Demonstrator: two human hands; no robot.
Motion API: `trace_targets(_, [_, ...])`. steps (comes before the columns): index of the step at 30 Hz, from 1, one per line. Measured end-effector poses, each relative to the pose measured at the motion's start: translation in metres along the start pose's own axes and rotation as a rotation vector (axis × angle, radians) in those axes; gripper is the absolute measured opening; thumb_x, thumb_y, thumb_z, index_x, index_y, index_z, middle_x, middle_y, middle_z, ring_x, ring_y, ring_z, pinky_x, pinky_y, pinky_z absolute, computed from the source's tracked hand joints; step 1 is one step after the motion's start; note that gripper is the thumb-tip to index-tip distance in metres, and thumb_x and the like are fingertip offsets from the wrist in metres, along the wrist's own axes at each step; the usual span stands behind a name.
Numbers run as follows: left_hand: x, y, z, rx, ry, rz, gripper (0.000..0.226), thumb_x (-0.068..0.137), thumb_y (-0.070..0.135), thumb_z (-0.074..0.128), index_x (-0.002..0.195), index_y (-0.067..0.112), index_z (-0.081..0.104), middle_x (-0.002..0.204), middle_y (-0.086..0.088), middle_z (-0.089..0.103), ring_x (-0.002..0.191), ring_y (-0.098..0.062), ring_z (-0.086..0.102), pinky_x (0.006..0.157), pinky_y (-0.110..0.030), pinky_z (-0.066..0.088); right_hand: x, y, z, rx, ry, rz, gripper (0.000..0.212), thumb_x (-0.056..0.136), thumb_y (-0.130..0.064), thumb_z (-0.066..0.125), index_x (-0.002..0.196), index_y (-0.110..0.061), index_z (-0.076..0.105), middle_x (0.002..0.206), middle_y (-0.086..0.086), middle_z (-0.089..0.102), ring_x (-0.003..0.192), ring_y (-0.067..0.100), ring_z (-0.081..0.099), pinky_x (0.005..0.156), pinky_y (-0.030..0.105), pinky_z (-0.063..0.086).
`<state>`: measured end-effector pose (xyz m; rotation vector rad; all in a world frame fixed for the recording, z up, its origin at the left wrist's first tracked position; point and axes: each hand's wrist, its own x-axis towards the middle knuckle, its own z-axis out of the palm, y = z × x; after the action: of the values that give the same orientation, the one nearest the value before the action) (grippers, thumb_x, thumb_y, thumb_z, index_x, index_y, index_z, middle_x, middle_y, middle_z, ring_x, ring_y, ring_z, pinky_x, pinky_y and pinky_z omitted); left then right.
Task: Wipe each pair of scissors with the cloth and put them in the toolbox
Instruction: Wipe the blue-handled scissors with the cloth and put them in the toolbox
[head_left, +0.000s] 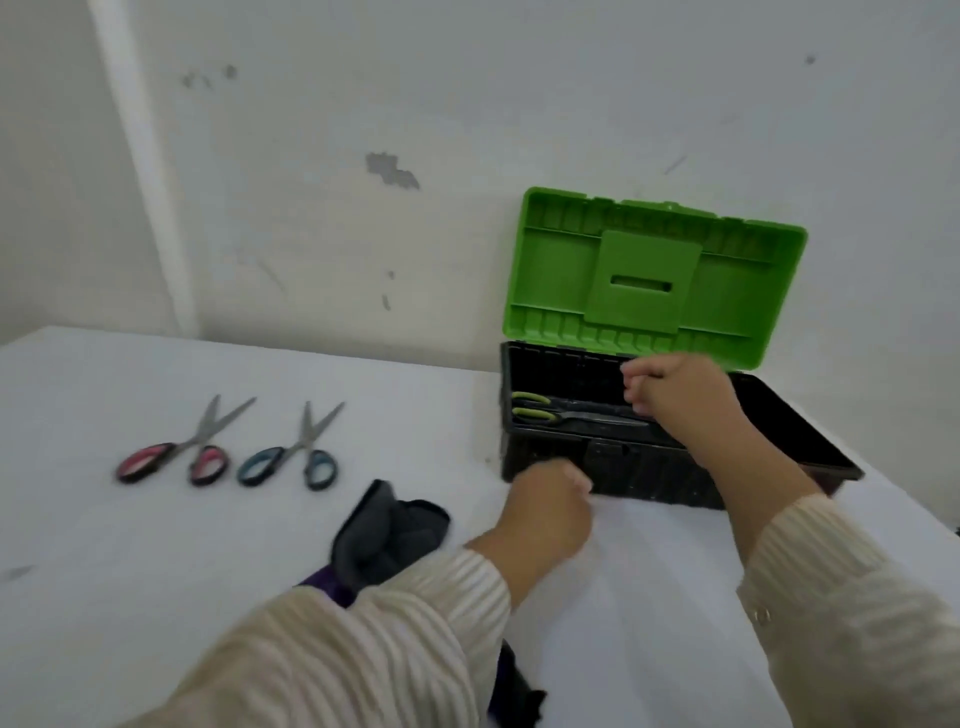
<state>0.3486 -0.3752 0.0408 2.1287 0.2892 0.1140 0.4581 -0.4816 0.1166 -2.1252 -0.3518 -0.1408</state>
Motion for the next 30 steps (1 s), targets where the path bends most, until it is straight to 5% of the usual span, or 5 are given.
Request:
trace_targets(6, [-0.027,-0.01,-0.11,0.126,0.378,0.157,0.039,0.079,-0.005,0.043,0.104,0.012,0.067,0.117,-0.006,0.066,0.111,-0.021,0.058,0.091,-0.021,0.039,-0.092,-0.044,0.07,0.279,-0.316,0.125,0.022,0.083,0.005,0.052,0.07,-0.01,0.063,0.065,0.011,0.059,0.049,0.015,0.055,0.042,0.021,0.049])
trace_targets(10, [-0.029,-0.064,-0.164,0.341,0.344,-0.076,0.045,0.083,-0.003,0.039,0.12,0.014,0.058,0.131,-0.006,0.053,0.123,-0.024,0.049,0.1,-0.029,0.038,-0.145,-0.075,0.118,0.007,-0.497,-0.055,0.008,0.08,-0.022,0.062,0.078,-0.017,0.068,0.07,-0.001,0.062,0.06,0.013,0.057,0.058,0.029,0.052])
trace_targets(13, [-0.026,-0.105,-0.183,0.792,0.23,-0.201,0.041,0.087,0.009,0.042,0.127,0.012,0.05,0.129,-0.012,0.048,0.119,-0.03,0.045,0.097,-0.037,0.04,-0.171,-0.084,0.145,-0.263,-0.575,-0.167,0.038,0.074,-0.046,0.063,0.104,-0.024,0.055,0.095,-0.007,0.051,0.087,0.012,0.051,0.07,0.025,0.041])
trace_targets(20, [-0.006,-0.137,-0.198,1.097,0.133,-0.284,0.035,0.089,0.01,0.042,0.123,0.009,0.054,0.127,-0.012,0.054,0.119,-0.029,0.049,0.099,-0.036,0.039,-0.17,-0.071,0.158,-0.294,-0.342,-0.222,0.028,0.093,-0.02,0.041,0.116,-0.024,0.056,0.113,-0.002,0.059,0.089,0.01,0.05,0.077,0.015,0.038])
trace_targets(30, [-0.01,-0.128,-0.213,0.183,0.065,-0.428,0.018,0.087,0.011,0.046,0.069,0.009,0.05,0.061,-0.009,0.057,0.056,-0.022,0.055,0.051,-0.024,0.042,-0.165,-0.057,0.153,0.138,-0.173,-0.076,0.034,0.087,-0.017,0.059,0.091,-0.049,0.053,0.08,-0.01,0.066,0.072,0.002,0.059,0.059,0.008,0.044])
